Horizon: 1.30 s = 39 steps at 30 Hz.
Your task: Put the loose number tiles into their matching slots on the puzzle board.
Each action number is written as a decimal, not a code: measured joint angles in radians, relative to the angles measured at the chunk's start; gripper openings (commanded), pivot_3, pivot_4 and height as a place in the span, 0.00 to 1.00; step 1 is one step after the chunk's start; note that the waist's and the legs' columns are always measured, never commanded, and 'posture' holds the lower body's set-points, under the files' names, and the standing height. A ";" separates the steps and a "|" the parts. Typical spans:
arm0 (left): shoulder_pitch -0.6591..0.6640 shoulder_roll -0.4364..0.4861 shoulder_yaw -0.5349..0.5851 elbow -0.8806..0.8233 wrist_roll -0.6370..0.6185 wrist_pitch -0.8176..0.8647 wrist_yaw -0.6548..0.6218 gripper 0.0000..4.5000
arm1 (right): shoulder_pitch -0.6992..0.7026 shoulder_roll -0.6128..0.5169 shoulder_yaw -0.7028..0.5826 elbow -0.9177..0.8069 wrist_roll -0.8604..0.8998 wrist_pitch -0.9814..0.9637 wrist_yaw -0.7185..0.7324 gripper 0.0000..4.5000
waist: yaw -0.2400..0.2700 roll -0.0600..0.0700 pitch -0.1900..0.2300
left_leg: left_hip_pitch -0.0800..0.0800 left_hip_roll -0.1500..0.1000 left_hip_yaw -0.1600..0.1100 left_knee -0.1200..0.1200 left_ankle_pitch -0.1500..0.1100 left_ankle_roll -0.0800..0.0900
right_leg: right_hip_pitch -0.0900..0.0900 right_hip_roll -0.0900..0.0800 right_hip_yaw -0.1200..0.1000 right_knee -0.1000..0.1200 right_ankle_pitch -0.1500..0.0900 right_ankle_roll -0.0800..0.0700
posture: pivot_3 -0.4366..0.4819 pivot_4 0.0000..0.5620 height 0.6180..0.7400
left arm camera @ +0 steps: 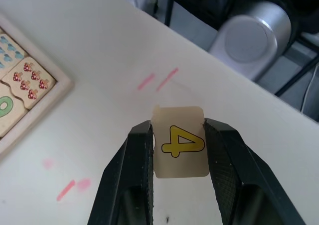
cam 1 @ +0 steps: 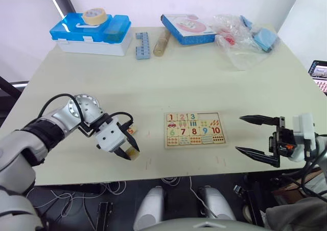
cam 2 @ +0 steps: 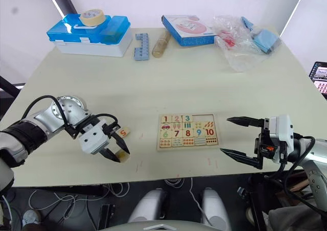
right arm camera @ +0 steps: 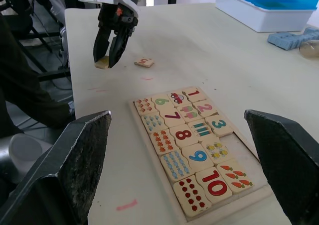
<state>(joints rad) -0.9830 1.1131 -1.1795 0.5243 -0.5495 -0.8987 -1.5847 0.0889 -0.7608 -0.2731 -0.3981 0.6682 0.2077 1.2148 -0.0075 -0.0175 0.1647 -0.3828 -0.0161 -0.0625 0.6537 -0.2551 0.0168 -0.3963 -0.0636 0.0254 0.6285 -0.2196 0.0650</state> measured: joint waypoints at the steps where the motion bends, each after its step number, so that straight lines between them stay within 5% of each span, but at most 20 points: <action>1: -0.021 -0.011 -0.029 0.026 0.001 -0.029 0.000 0.23 | 0.000 0.000 0.000 -0.002 0.000 0.002 0.000 1.00 | 0.000 0.000 0.000 | 0.000 0.000 0.000 0.000 0.000 0.000 | 0.000 0.000 0.000 0.000 0.000 0.000 | 0.48 0.27 1.00; 16: -0.192 -0.224 -0.237 0.336 0.031 -0.270 -0.001 0.23 | 0.045 -0.006 -0.004 -0.066 0.019 0.014 -0.020 1.00 | 0.000 -0.001 0.000 | -0.001 -0.001 0.000 0.002 0.000 0.000 | 0.000 0.000 0.001 0.000 0.001 0.001 | 0.48 0.27 1.00; 31: -0.242 -0.343 -0.273 0.505 0.025 -0.350 -0.002 0.23 | 0.112 -0.062 -0.061 -0.129 0.078 0.028 0.042 1.00 | 0.025 0.002 -0.002 | 0.000 -0.001 -0.001 0.009 -0.002 0.003 | 0.005 0.000 0.000 0.000 0.002 0.003 | 0.48 0.27 1.00; 32: -0.242 -0.347 -0.270 0.511 0.025 -0.342 -0.003 0.45 | 0.111 -0.065 -0.061 -0.128 0.078 0.028 0.047 1.00 | 0.025 0.003 -0.002 | 0.000 -0.001 -0.001 0.010 -0.002 0.004 | 0.005 0.000 0.000 0.000 0.002 0.003 | 0.48 0.27 1.00; 37: -0.236 -0.356 -0.225 0.517 -0.006 -0.296 -0.002 0.99 | 0.093 -0.076 -0.061 -0.109 0.077 0.026 0.068 1.00 | 0.020 0.002 -0.002 | -0.001 0.000 -0.001 0.012 -0.003 0.005 | 0.004 0.000 0.000 0.001 0.002 0.004 | 0.48 0.27 1.00; 39: -0.229 -0.316 -0.218 0.485 -0.032 -0.280 -0.002 0.99 | 0.078 -0.076 -0.060 -0.094 0.077 0.024 0.073 1.00 | 0.013 0.002 -0.002 | -0.002 0.001 0.000 0.012 -0.003 0.005 | 0.002 0.001 0.001 0.001 0.002 0.003 | 0.48 0.27 1.00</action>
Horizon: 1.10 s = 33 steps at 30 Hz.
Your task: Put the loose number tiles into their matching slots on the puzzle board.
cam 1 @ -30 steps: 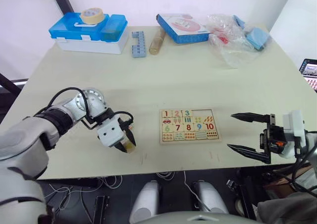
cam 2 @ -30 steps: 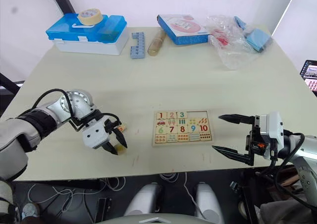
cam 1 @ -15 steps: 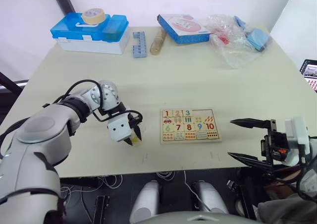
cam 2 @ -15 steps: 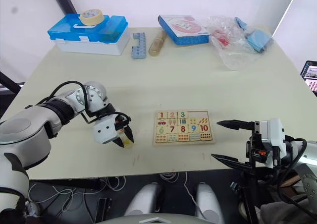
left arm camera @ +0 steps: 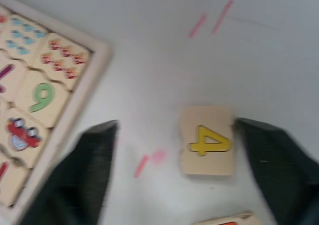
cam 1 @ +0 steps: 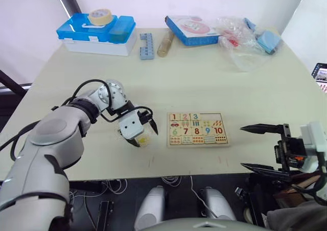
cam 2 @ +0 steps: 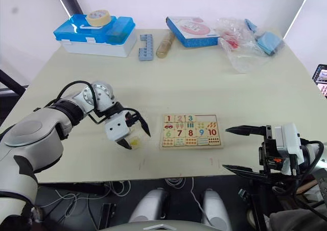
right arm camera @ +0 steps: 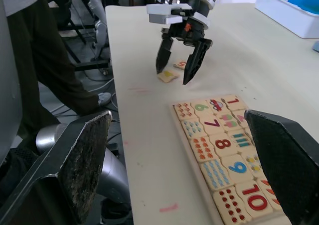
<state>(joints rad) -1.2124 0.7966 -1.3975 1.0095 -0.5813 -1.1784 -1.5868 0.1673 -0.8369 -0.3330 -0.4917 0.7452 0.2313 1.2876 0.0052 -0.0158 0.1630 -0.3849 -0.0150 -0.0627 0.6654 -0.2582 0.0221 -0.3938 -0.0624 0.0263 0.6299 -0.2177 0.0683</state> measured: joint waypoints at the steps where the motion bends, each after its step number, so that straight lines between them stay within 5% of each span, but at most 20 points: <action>1: 0.003 0.029 0.003 -0.020 -0.016 0.013 0.000 0.99 | -0.004 0.000 0.003 0.007 -0.001 -0.002 0.002 1.00 | -0.003 0.000 0.000 | -0.001 0.000 0.000 0.000 0.000 0.000 | -0.001 0.001 0.000 0.000 0.000 0.000 | 0.48 0.27 1.00; 9: 0.114 0.309 0.188 -0.330 -0.236 0.245 -0.001 0.99 | -0.094 0.011 0.052 0.088 -0.031 -0.024 0.030 1.00 | -0.015 0.000 0.001 | -0.001 0.002 -0.001 0.000 0.000 0.000 | -0.001 0.000 0.000 0.001 0.000 0.000 | 0.48 0.27 1.00; 16: 0.474 0.433 0.629 -0.571 -0.302 0.573 0.058 0.99 | -0.175 0.018 0.102 0.147 -0.036 -0.037 0.067 1.00 | -0.012 0.001 0.001 | 0.000 0.003 -0.001 0.000 0.000 0.000 | 0.000 0.000 0.000 0.001 0.000 0.000 | 0.48 0.27 1.00; 21: 0.927 0.572 0.923 -0.929 -0.323 0.811 0.440 0.99 | -0.223 0.018 0.138 0.178 -0.037 -0.035 0.093 1.00 | -0.016 0.003 0.003 | 0.002 0.005 -0.003 -0.003 0.000 0.000 | -0.001 -0.002 0.001 0.000 0.000 0.000 | 0.48 0.27 1.00; 26: 1.398 0.598 1.254 -1.295 -0.377 1.063 0.908 0.99 | -0.237 0.015 0.139 0.200 -0.034 -0.031 0.115 1.00 | -0.006 0.004 0.003 | 0.004 0.003 -0.003 -0.007 0.000 0.000 | 0.000 -0.006 0.000 -0.002 0.000 0.000 | 0.48 0.27 1.00; 30: 1.716 0.426 1.533 -1.628 -0.433 1.310 1.286 0.99 | -0.236 0.011 0.128 0.214 -0.030 -0.021 0.130 1.00 | -0.003 0.004 0.003 | 0.005 0.002 -0.001 -0.008 0.000 0.000 | 0.000 -0.007 0.001 -0.003 0.000 0.000 | 0.48 0.27 1.00; 33: 1.777 0.357 1.584 -1.755 -0.459 1.426 1.462 0.99 | -0.235 0.009 0.119 0.223 -0.029 -0.017 0.132 1.00 | 0.008 0.004 0.003 | 0.005 0.002 -0.001 -0.008 0.000 0.000 | 0.001 -0.006 0.001 -0.003 -0.001 -0.001 | 0.48 0.27 1.00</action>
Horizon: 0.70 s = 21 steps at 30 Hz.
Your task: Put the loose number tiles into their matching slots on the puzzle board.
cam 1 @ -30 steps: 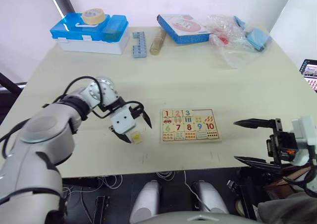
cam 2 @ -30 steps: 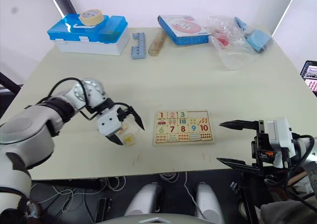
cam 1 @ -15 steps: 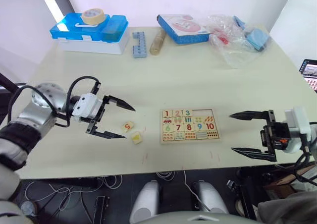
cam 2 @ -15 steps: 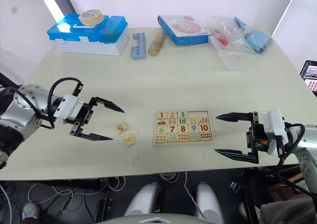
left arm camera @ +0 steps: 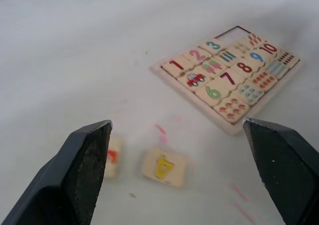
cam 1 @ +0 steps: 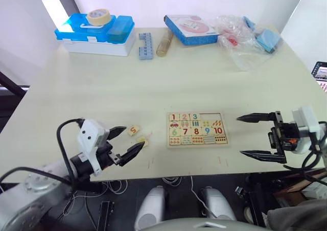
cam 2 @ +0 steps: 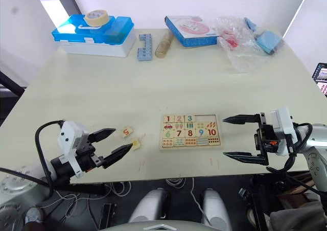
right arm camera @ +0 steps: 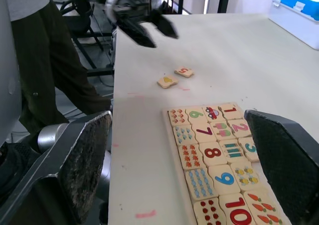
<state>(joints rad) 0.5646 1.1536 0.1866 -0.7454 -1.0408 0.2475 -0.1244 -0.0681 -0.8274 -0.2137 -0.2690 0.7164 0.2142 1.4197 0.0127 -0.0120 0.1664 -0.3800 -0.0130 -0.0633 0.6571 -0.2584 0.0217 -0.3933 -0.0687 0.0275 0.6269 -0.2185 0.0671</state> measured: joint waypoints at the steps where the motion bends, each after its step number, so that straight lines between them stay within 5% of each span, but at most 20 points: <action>1: 0.010 -0.023 0.007 -0.042 -0.014 0.047 0.090 0.99 | 0.000 0.000 -0.001 0.005 -0.002 -0.004 -0.001 1.00 | 0.003 0.000 0.000 | 0.000 0.000 0.001 0.000 0.000 0.000 | 0.001 0.000 0.000 0.000 -0.001 -0.002 | 0.48 0.27 1.00; 7: -0.084 -0.243 -0.066 -0.186 -0.169 0.234 0.597 0.99 | 0.032 0.032 -0.044 0.053 -0.027 -0.043 -0.055 1.00 | 0.004 0.000 -0.002 | 0.000 -0.001 0.001 0.000 0.000 0.000 | 0.001 0.000 0.000 0.000 -0.001 -0.003 | 0.48 0.27 1.00; 21: -0.422 -0.450 -0.319 -0.170 -0.327 0.480 1.165 0.99 | 0.013 -0.059 -0.081 0.076 0.068 0.077 0.034 1.00 | 0.004 0.002 -0.003 | 0.000 -0.002 0.004 0.001 0.000 0.000 | 0.002 0.001 0.001 0.000 -0.001 -0.004 | 0.48 0.27 1.00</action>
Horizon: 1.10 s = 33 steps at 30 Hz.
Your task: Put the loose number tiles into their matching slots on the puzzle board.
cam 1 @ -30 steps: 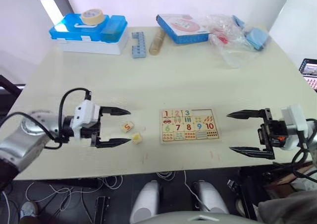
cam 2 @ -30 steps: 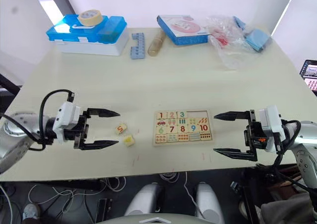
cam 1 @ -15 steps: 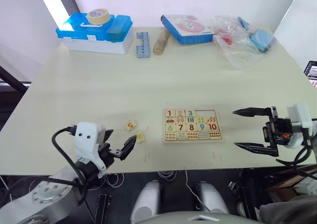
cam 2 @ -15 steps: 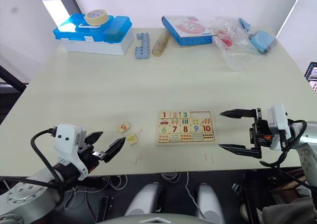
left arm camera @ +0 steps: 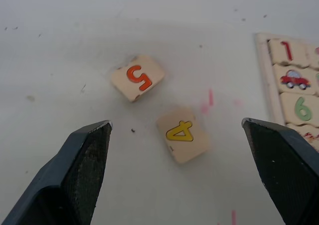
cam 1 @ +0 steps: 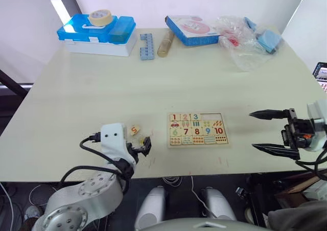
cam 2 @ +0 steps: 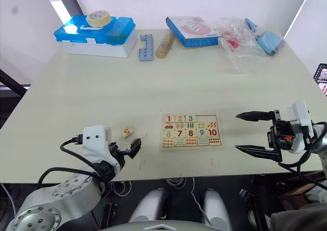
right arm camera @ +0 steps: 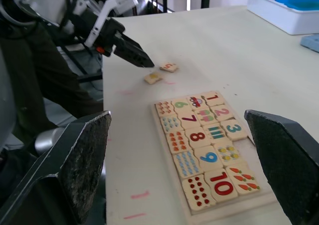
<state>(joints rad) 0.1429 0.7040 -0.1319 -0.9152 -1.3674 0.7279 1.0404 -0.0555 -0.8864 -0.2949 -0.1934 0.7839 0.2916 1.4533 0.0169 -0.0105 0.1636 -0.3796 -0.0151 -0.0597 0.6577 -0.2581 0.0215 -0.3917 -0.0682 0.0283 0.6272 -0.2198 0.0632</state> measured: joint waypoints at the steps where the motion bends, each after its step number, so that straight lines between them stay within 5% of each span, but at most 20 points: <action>1: -0.019 -0.002 -0.011 0.007 -0.021 0.013 0.039 0.99 | 0.000 -0.004 0.000 0.002 0.007 0.010 0.006 1.00 | 0.001 0.000 0.000 | 0.000 0.000 0.000 0.000 0.000 0.000 | 0.000 0.000 0.000 0.000 0.000 0.000 | 0.48 0.27 1.00; 20: -0.240 -0.089 -0.130 0.193 -0.210 0.074 0.359 0.99 | -0.020 -0.021 -0.036 0.016 0.026 0.057 0.039 1.00 | 0.007 0.000 0.000 | 0.000 -0.005 0.000 0.000 0.001 -0.001 | 0.000 -0.001 0.000 0.000 0.000 0.000 | 0.48 0.27 1.00; 23: -0.245 -0.095 -0.134 0.195 -0.228 0.072 0.377 0.84 | -0.025 -0.025 -0.036 0.017 0.027 0.059 0.045 1.00 | 0.010 0.000 0.000 | 0.000 -0.006 0.000 0.000 0.001 -0.002 | 0.000 -0.001 0.000 0.000 0.000 0.000 | 0.48 0.27 1.00; 26: -0.245 -0.097 -0.133 0.195 -0.234 0.066 0.381 0.84 | -0.040 -0.035 -0.037 0.018 0.027 0.063 0.048 1.00 | 0.013 0.000 0.000 | 0.000 -0.006 0.000 0.000 0.001 -0.002 | 0.000 -0.001 0.000 0.000 0.000 0.000 | 0.48 0.27 1.00; 29: -0.247 -0.097 -0.133 0.196 -0.239 0.065 0.382 0.74 | -0.041 -0.035 -0.037 0.018 0.027 0.063 0.049 1.00 | 0.017 0.000 0.000 | 0.000 -0.006 0.000 0.000 0.001 -0.002 | 0.000 -0.001 0.000 0.000 0.000 0.000 | 0.48 0.27 1.00; 32: -0.247 -0.094 -0.132 0.200 -0.239 0.065 0.382 0.45 | -0.040 -0.034 -0.037 0.018 0.028 0.065 0.048 1.00 | 0.022 0.000 0.000 | 0.000 -0.006 0.001 0.000 0.001 -0.002 | 0.000 -0.002 0.000 0.000 0.000 0.000 | 0.48 0.27 1.00; 33: -0.247 -0.094 -0.132 0.200 -0.240 0.065 0.382 0.45 | -0.040 -0.033 -0.037 0.018 0.028 0.065 0.047 1.00 | 0.024 0.000 0.000 | 0.000 -0.006 0.000 0.000 0.001 -0.002 | 0.000 -0.002 0.000 0.000 0.000 0.000 | 0.48 0.27 1.00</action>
<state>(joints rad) -0.1041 0.6102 -0.2640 -0.7151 -1.6070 0.7929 1.4220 -0.0953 -0.9198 -0.3323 -0.1758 0.8117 0.3567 1.5006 0.0409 -0.0102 0.1633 -0.3799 -0.0210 -0.0593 0.6578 -0.2569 0.0198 -0.3915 -0.0699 0.0284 0.6270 -0.2198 0.0631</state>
